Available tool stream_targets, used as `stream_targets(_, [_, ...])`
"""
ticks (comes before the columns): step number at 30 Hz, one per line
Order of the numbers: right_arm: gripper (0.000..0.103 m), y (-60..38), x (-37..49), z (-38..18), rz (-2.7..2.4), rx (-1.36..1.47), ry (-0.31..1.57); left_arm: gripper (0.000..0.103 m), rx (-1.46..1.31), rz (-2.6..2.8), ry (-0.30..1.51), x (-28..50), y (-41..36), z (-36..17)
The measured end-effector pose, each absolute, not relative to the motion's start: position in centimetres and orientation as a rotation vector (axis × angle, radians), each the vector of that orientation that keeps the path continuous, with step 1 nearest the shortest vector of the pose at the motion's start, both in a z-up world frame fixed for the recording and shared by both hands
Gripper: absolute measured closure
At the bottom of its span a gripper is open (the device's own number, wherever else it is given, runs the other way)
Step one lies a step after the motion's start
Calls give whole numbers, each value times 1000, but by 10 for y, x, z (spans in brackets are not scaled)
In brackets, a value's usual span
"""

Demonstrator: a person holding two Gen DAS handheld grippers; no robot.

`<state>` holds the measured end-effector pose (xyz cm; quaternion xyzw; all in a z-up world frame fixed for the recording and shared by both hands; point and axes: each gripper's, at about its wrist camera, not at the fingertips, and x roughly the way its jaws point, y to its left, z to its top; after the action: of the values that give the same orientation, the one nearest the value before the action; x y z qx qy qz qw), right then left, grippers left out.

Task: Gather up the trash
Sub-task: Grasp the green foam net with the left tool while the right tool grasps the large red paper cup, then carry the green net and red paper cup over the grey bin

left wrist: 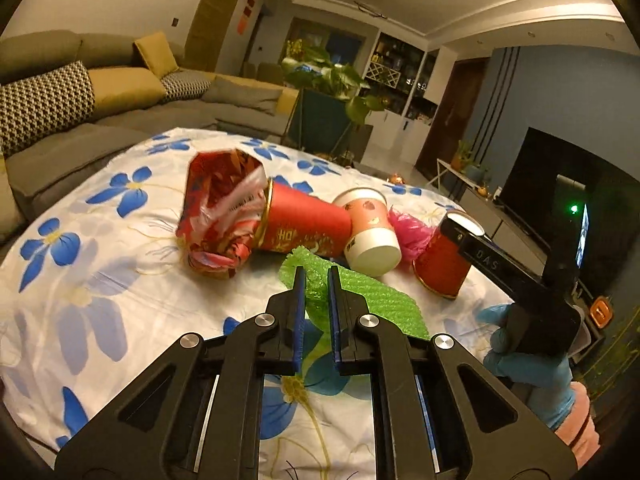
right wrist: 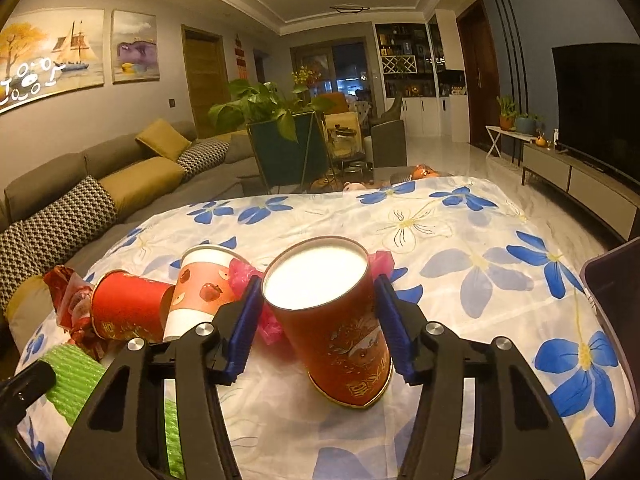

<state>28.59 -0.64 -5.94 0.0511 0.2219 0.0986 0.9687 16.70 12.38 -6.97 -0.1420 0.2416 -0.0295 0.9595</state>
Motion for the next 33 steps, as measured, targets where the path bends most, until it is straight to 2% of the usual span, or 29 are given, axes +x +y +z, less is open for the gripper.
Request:
stream_targets(15, [49,-58,208,-22,235,161,309,93,-271,-79,451,151,115,-54])
stream_targets(33, [49,-120,154,10,193,201,232,93,-200,-178,408,152,57,-26])
